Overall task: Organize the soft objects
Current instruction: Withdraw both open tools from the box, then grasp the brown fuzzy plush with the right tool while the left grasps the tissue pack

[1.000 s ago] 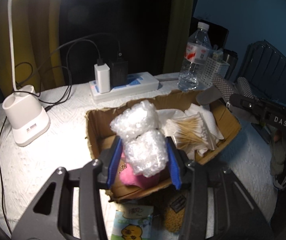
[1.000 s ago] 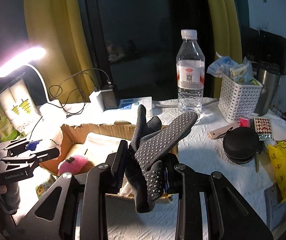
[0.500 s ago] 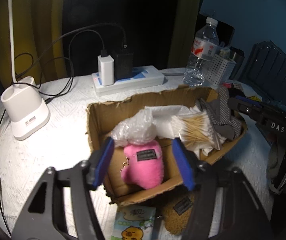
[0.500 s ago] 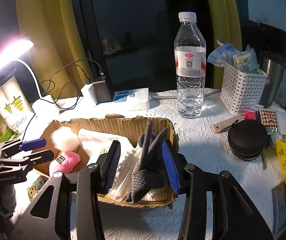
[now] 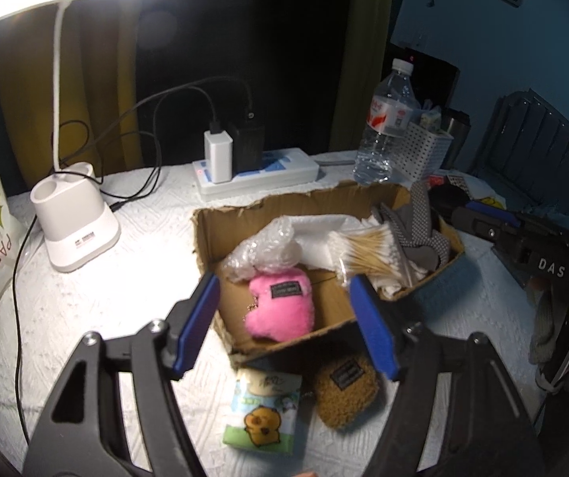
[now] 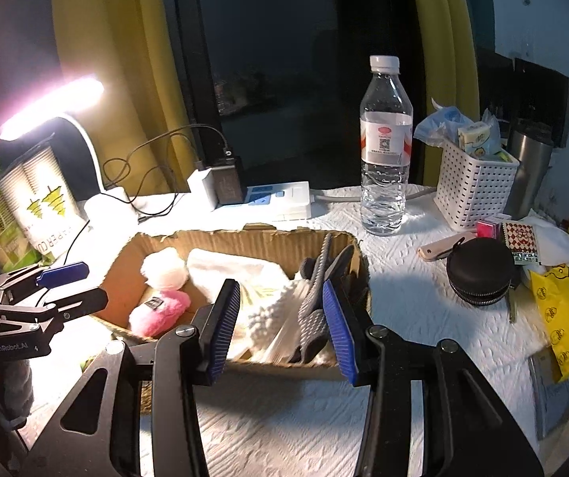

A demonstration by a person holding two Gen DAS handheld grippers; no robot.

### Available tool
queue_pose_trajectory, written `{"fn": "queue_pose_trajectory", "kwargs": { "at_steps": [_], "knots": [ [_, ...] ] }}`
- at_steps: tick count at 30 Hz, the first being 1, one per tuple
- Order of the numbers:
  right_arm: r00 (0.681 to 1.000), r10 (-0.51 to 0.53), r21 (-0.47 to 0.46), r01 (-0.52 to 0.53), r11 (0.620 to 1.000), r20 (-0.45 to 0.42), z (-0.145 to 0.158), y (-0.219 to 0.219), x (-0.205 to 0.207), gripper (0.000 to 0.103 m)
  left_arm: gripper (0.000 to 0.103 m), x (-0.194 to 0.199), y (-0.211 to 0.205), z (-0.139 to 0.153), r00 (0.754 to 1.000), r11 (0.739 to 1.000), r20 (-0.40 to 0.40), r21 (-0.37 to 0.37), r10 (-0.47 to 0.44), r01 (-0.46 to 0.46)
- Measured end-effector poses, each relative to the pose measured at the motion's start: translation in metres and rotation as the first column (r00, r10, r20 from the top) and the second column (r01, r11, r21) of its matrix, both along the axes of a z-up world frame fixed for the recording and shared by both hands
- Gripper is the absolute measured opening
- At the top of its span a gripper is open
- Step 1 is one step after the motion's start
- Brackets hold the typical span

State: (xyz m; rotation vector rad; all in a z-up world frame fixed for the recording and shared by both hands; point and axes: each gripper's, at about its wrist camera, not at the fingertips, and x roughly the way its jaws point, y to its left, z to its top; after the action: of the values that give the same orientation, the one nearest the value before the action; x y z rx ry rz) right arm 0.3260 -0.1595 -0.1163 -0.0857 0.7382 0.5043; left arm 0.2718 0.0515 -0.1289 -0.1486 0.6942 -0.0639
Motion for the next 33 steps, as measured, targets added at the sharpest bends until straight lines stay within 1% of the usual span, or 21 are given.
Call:
{"fn": "queue_pose_trajectory", "kwargs": {
  "at_steps": [13, 20, 28, 33],
  "knots": [
    [0.999, 0.034, -0.021, -0.033, 0.999, 0.015, 0.010, 0.019, -0.039, 0.046, 0.069, -0.042, 0.008, 0.000, 1.000, 1.000, 0.026, -0.020, 0.001, 0.000],
    [0.998, 0.057, -0.043, -0.057, 0.997, -0.003, 0.003, 0.036, -0.055, 0.046, 0.070, -0.057, 0.017, -0.007, 1.000, 0.999, 0.019, -0.041, 0.011, -0.010],
    [0.996, 0.084, -0.062, -0.084, 0.995, -0.003, 0.002, 0.055, -0.067, 0.046, 0.070, -0.070, 0.028, -0.015, 1.000, 0.998, 0.018, -0.056, 0.020, -0.019],
    [0.995, 0.095, -0.071, -0.096, 0.993, -0.024, -0.007, 0.066, -0.072, 0.046, 0.070, -0.076, 0.036, -0.025, 1.000, 0.998, 0.000, -0.060, 0.027, -0.027]
  ]
}}
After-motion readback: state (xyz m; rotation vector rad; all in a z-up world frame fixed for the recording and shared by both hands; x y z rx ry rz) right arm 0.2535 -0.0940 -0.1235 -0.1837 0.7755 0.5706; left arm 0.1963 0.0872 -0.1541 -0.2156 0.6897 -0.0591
